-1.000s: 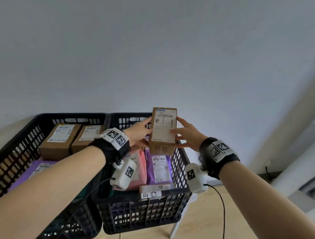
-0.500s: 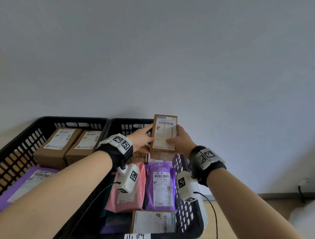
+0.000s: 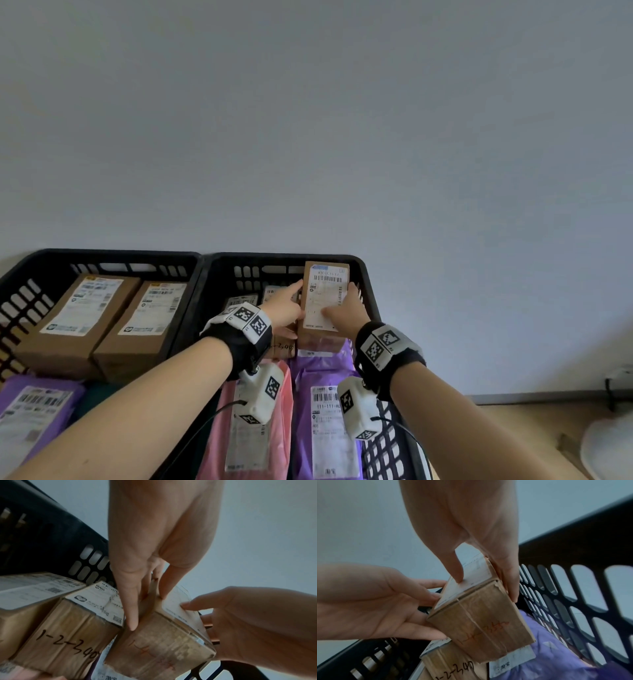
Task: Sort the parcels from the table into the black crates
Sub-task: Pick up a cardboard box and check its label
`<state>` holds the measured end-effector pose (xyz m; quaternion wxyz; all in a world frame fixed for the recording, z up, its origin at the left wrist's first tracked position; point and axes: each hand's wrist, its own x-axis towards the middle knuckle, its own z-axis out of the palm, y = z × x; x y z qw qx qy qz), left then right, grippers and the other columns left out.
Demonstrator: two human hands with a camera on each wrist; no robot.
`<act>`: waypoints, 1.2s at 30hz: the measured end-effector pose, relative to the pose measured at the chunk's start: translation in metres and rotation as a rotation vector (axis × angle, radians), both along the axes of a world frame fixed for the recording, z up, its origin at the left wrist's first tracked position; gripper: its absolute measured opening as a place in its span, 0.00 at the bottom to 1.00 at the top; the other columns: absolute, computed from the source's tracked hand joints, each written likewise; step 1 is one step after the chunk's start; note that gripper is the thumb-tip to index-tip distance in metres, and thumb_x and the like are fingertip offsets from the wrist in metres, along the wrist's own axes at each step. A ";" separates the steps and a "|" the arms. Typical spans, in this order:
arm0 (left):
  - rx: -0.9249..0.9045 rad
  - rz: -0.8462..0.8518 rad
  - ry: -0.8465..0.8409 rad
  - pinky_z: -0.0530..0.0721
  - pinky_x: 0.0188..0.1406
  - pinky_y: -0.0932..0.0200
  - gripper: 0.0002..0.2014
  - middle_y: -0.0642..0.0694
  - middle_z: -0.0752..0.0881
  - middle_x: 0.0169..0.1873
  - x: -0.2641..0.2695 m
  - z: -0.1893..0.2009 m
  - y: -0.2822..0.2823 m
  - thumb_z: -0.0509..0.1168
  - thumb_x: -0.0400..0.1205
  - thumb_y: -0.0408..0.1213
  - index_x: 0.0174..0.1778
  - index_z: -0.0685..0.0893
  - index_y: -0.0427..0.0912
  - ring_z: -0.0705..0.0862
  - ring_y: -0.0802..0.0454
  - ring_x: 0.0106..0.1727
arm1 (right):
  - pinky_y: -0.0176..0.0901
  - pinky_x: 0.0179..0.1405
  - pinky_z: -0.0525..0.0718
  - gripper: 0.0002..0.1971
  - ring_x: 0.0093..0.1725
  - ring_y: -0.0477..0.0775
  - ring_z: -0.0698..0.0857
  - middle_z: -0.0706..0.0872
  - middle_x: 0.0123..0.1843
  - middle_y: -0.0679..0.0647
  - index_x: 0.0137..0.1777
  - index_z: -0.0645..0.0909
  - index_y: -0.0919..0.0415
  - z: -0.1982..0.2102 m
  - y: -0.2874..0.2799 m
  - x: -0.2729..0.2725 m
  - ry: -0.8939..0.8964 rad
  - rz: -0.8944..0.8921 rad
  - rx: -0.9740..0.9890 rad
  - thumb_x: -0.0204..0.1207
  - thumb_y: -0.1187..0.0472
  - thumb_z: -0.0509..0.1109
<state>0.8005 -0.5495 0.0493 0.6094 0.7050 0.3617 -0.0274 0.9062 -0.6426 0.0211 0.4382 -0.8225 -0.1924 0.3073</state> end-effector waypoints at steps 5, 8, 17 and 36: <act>0.058 0.095 0.007 0.89 0.44 0.40 0.36 0.44 0.80 0.67 0.009 -0.018 0.004 0.60 0.80 0.22 0.81 0.60 0.54 0.85 0.41 0.58 | 0.55 0.59 0.85 0.36 0.62 0.60 0.83 0.81 0.66 0.61 0.79 0.55 0.64 -0.014 0.011 0.005 -0.028 0.007 -0.090 0.74 0.68 0.67; 0.159 0.086 0.007 0.89 0.40 0.44 0.31 0.44 0.77 0.71 0.015 -0.028 0.006 0.60 0.78 0.19 0.77 0.69 0.45 0.80 0.41 0.66 | 0.55 0.63 0.82 0.35 0.65 0.62 0.80 0.78 0.68 0.62 0.79 0.55 0.64 -0.022 0.016 0.006 -0.034 0.026 -0.147 0.73 0.67 0.67; 0.517 -0.075 0.074 0.71 0.72 0.58 0.26 0.43 0.75 0.73 0.022 -0.058 0.018 0.66 0.78 0.31 0.74 0.74 0.43 0.74 0.47 0.73 | 0.55 0.65 0.81 0.39 0.66 0.61 0.80 0.76 0.70 0.62 0.80 0.55 0.60 -0.045 0.023 0.010 -0.044 0.054 -0.173 0.71 0.65 0.69; 0.612 -0.311 0.452 0.30 0.73 0.28 0.28 0.55 0.27 0.80 0.000 -0.095 0.016 0.33 0.85 0.60 0.81 0.36 0.62 0.24 0.51 0.79 | 0.55 0.80 0.35 0.28 0.83 0.50 0.32 0.32 0.85 0.49 0.84 0.38 0.46 -0.057 0.013 -0.009 -0.492 0.525 -0.523 0.87 0.45 0.39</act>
